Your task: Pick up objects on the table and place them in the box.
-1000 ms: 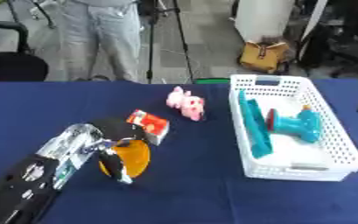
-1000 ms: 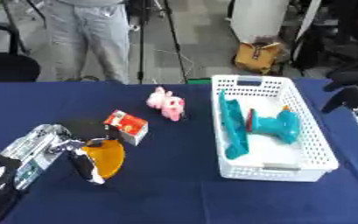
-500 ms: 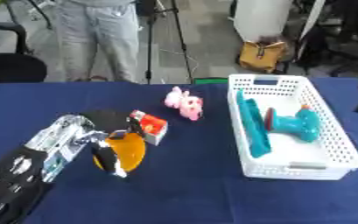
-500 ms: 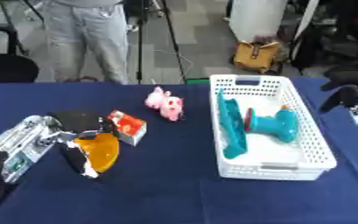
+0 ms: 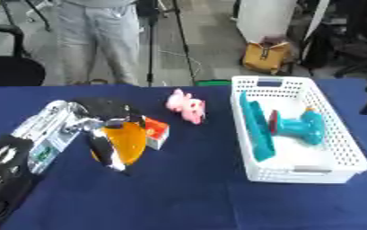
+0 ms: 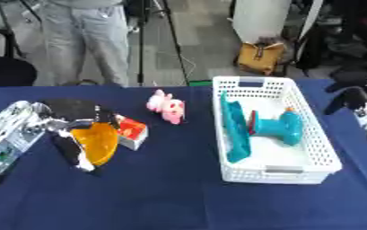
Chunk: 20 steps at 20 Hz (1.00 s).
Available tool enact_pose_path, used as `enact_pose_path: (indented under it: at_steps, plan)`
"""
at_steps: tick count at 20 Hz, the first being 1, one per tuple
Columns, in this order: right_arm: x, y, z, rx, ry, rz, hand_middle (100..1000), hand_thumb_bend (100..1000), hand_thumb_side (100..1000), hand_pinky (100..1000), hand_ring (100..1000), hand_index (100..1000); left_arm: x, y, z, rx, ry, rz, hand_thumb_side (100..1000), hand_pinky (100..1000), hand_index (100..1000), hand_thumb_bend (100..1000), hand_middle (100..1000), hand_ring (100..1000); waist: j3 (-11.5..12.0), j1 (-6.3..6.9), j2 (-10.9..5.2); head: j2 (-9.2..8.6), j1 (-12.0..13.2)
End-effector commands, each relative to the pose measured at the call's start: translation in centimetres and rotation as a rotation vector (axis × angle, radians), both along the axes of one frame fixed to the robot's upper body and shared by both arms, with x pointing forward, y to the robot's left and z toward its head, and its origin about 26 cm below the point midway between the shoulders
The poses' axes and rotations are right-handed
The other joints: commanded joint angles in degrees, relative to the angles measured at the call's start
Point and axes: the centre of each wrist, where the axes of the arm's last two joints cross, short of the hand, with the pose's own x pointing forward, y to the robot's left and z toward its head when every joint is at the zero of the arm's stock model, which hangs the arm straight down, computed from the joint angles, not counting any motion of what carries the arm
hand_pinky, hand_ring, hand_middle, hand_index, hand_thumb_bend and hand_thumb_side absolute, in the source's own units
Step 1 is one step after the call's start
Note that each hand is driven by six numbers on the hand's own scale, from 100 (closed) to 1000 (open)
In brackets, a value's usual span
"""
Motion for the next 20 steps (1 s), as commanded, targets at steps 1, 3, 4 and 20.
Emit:
enact_pose_path:
  at_steps: [1, 3, 4, 20]
  plan:
    - [0.0, -0.2, 0.7, -0.020, -0.017, 0.004, 625, 156, 608, 499, 490, 780, 0.3, -1.3, 2.3, -0.019, -0.039, -0.039, 301, 463, 889, 468, 840, 697, -0.2, -0.02, -0.99, -0.61, 0.1]
    - [0.1, 0.0, 0.7, -0.021, -0.017, 0.011, 625, 155, 608, 499, 489, 780, 0.8, -2.8, 3.1, -0.047, -0.059, -0.069, 283, 460, 888, 457, 840, 685, -0.7, 0.00, -1.02, -0.79, 0.3]
    - [0.1, 0.0, 0.7, -0.023, -0.017, 0.017, 625, 155, 608, 499, 489, 780, 1.1, -3.6, 3.5, -0.064, -0.073, -0.083, 283, 460, 888, 457, 840, 685, -0.9, 0.03, -1.00, -0.90, 0.5]
    - [1.0, 2.4, 2.7, -0.044, -0.059, 0.124, 625, 156, 607, 498, 490, 780, 4.9, -9.2, 4.6, -0.373, -0.446, -0.056, 135, 384, 863, 530, 810, 626, -10.9, 3.08, 0.60, -5.81, 3.7]
